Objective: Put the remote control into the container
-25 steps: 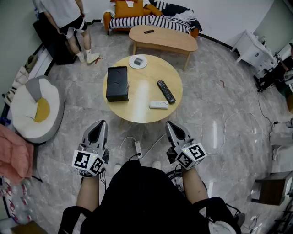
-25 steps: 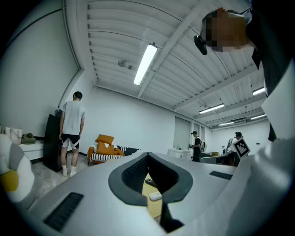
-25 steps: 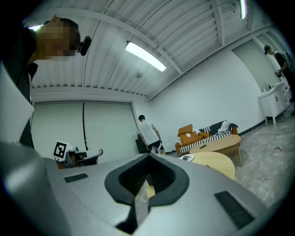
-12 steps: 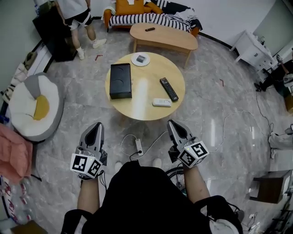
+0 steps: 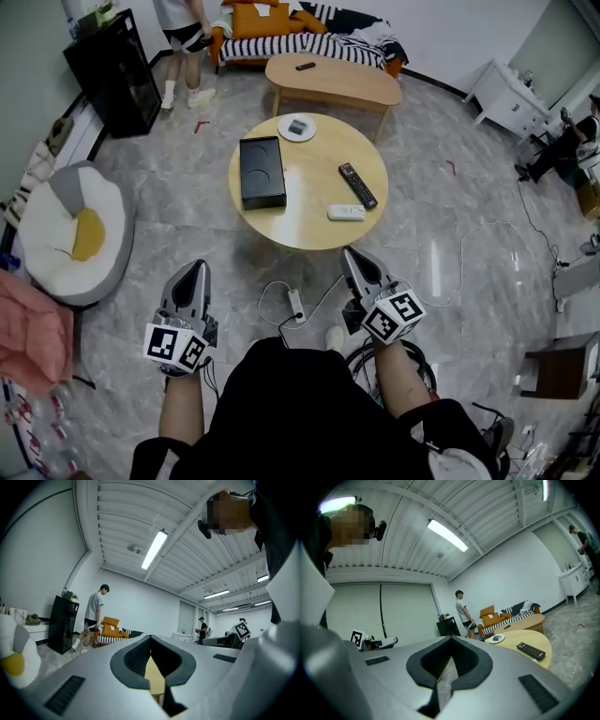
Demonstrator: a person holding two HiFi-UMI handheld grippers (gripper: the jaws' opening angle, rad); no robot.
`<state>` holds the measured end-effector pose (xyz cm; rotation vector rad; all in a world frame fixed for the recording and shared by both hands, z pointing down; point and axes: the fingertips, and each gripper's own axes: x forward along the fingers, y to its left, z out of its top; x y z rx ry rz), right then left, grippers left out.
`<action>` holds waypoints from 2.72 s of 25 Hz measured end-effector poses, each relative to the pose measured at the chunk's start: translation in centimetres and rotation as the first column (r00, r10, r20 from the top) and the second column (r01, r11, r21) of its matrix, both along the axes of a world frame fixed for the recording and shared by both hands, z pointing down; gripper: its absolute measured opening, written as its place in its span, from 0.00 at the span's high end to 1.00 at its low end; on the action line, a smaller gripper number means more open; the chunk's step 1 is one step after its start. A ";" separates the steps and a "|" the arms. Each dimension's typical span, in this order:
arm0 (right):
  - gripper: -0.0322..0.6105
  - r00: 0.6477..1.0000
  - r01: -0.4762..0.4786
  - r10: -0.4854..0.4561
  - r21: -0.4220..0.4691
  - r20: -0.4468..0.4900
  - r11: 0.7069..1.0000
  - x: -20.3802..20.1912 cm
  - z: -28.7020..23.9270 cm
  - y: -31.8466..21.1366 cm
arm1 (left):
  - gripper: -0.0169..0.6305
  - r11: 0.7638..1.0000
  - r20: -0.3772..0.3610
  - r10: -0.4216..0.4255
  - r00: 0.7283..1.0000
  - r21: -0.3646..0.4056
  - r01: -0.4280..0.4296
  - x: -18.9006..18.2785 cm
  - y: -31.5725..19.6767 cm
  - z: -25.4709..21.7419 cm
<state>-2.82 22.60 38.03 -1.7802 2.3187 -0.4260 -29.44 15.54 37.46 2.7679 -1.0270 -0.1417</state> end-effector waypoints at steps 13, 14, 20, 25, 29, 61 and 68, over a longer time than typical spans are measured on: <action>0.94 0.996 -0.077 0.075 -0.026 -0.049 0.997 -2.4 -0.1 1.1 | 0.96 0.995 -0.037 0.094 0.995 -0.031 -0.095 -1.3 -1.6 2.1; 0.94 0.996 -0.078 0.077 -0.023 -0.050 0.997 -2.1 -0.1 0.9 | 0.96 0.995 -0.034 0.096 0.995 -0.030 -0.097 -0.9 -1.6 2.2; 0.94 0.999 -0.043 0.043 -0.004 -0.008 0.999 0.9 -0.1 -1.1 | 0.96 0.998 -0.008 0.068 0.998 -0.019 -0.068 1.9 -2.2 1.5; 0.94 1.000 0.010 -0.010 0.004 -0.029 1.000 5.2 0.0 -3.3 | 0.96 1.000 -0.004 0.022 1.000 -0.019 -0.023 6.3 -3.0 0.9; 0.94 0.998 0.039 -0.038 0.020 -0.040 0.999 9.0 -0.3 -5.1 | 0.96 0.999 -0.016 -0.024 1.000 -0.024 0.023 9.7 -3.9 0.5; 0.94 0.975 0.220 -0.220 -0.011 0.012 0.975 23.5 2.3 -9.0 | 0.96 0.972 0.072 -0.234 0.970 0.000 0.235 23.8 -4.4 -0.8; 0.94 0.976 0.217 -0.217 -0.011 -0.007 0.976 23.5 2.1 -10.7 | 0.96 0.975 0.074 -0.221 0.972 0.008 0.221 24.3 -6.1 -0.4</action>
